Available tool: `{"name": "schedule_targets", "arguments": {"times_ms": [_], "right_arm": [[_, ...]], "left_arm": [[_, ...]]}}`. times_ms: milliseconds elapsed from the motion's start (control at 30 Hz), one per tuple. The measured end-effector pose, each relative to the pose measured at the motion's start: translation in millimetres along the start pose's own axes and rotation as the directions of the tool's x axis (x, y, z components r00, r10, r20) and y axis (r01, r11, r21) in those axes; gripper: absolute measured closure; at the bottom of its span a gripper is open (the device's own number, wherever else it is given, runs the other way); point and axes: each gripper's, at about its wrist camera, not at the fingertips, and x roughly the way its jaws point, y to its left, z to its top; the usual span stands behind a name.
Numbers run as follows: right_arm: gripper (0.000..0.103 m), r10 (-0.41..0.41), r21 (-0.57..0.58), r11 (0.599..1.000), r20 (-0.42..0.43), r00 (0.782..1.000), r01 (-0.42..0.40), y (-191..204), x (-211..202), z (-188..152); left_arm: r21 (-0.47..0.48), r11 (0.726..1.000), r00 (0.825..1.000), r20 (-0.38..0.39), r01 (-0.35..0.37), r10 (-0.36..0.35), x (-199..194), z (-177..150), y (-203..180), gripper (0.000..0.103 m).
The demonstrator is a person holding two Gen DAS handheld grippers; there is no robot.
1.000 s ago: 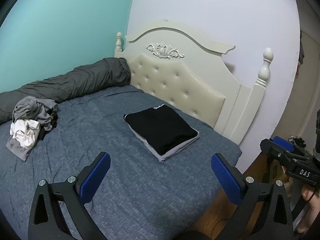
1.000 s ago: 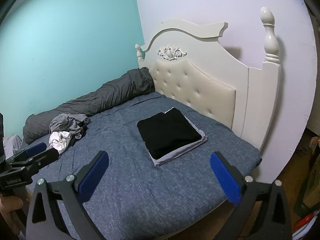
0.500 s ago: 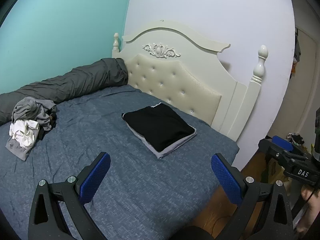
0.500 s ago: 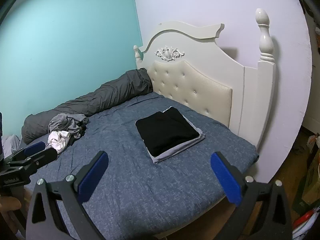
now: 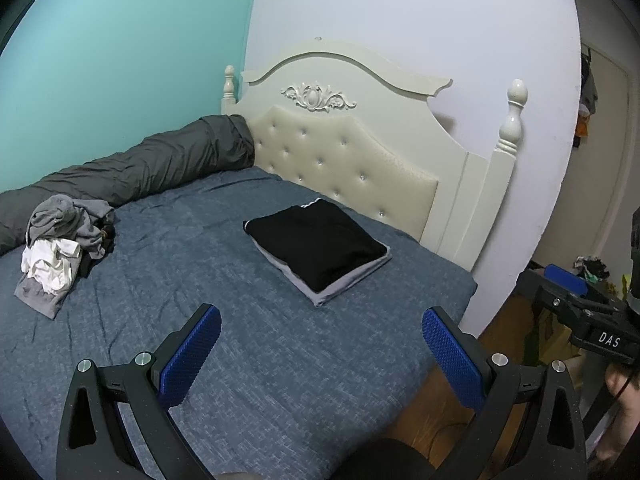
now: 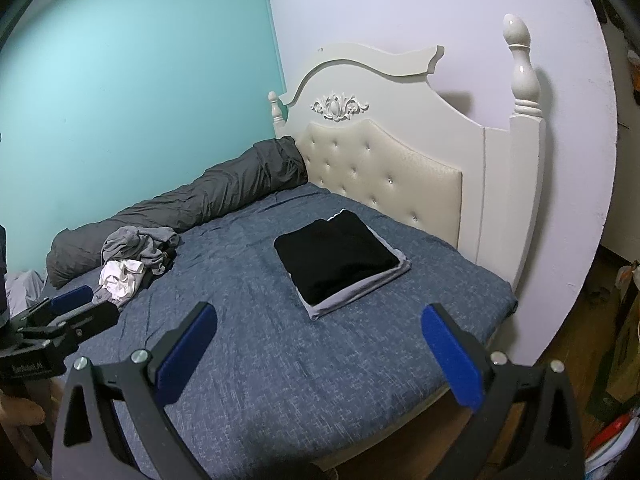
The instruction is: Fold clothes
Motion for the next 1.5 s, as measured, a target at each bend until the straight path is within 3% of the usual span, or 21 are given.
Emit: {"name": "schedule_targets", "arguments": {"times_ms": [933, 1500], "right_arm": [[0.000, -0.027, -0.017, 0.999, 0.010, 1.000, 0.027, 7, -13, -36], [0.000, -0.024, -0.023, 0.999, 0.007, 1.000, 0.024, 8, -15, -38]], "left_arm": [[0.000, 1.000, 1.000, 0.013, -0.020, 0.020, -19, -33, -4, 0.000], [-0.005, 1.000, 1.000, -0.005, -0.028, 0.028, -18, -36, -5, 0.000]]}}
